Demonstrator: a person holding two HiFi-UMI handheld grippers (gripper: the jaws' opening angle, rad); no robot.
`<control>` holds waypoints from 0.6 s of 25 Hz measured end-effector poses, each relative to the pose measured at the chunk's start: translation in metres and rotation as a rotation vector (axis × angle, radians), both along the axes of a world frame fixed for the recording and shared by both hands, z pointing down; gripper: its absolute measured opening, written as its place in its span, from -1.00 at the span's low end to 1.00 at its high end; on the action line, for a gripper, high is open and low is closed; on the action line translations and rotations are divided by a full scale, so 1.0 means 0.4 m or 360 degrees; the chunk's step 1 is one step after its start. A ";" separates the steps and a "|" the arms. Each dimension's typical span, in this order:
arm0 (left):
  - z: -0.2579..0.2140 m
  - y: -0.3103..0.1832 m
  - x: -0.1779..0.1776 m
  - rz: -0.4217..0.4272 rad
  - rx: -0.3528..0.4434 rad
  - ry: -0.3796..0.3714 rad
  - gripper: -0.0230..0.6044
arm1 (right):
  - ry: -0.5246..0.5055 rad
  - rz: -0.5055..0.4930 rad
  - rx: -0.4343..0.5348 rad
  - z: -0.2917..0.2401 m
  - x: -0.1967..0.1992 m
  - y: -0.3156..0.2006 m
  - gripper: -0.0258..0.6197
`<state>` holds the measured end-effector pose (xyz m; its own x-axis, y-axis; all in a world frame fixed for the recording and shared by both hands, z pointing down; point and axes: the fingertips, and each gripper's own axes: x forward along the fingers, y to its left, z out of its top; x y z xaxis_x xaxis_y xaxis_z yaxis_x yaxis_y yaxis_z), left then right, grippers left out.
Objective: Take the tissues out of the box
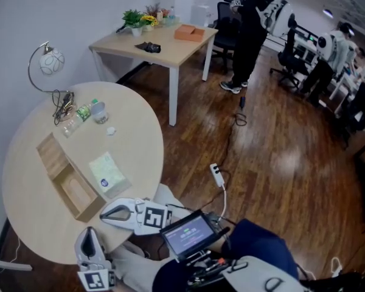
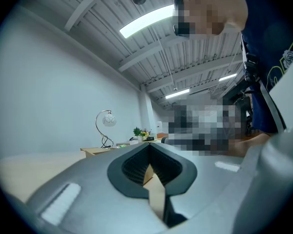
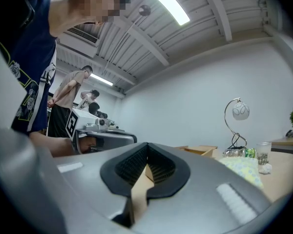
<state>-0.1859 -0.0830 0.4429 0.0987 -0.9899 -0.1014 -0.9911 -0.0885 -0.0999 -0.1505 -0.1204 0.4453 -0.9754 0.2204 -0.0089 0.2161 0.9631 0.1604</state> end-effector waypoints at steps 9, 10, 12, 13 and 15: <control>-0.003 0.000 -0.001 0.0012 0.0043 -0.0033 -0.92 | -0.0014 -0.0022 0.0075 0.003 -0.002 0.009 -0.93; -0.002 -0.005 0.001 0.0021 0.0050 -0.0032 -0.92 | -0.0030 -0.0017 0.0065 0.005 -0.002 0.005 -0.93; -0.004 -0.012 0.005 0.0020 0.0047 -0.0004 -0.92 | -0.0061 0.0002 -0.0006 0.010 0.001 -0.003 -0.93; -0.007 -0.013 0.007 0.0011 0.0044 0.0013 -0.92 | -0.0061 0.0016 -0.0033 0.009 0.003 -0.006 -0.93; -0.009 -0.010 0.007 -0.0011 0.0028 0.0026 -0.92 | -0.0070 0.0046 -0.0071 0.001 0.004 -0.013 -0.93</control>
<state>-0.1830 -0.0870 0.4391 0.0903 -0.9886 -0.1206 -0.9931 -0.0802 -0.0854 -0.1487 -0.1254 0.4456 -0.9798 0.1907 -0.0611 0.1819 0.9752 0.1261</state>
